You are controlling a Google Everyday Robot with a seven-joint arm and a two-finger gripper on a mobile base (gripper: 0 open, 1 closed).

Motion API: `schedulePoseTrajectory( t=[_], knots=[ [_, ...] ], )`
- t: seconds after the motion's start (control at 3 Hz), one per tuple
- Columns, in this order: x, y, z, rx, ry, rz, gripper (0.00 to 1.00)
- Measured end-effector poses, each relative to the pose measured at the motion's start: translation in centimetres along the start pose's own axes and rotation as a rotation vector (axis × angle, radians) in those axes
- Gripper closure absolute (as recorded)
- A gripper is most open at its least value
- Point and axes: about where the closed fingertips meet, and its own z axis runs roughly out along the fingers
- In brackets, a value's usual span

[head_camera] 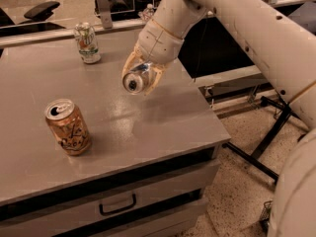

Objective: Knock redbull can over

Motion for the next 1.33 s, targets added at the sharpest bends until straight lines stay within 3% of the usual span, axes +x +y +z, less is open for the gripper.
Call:
schedulePoseTrajectory(
  t=[0.67, 1.0, 1.33],
  knots=[
    [0.8, 0.7, 1.2, -0.155, 0.178, -0.067, 1.0],
    [1.8, 1.5, 2.0, -0.229, 0.221, -0.065, 0.89],
    [2.6, 2.1, 2.3, -0.263, 0.256, -0.051, 0.66]
  ],
)
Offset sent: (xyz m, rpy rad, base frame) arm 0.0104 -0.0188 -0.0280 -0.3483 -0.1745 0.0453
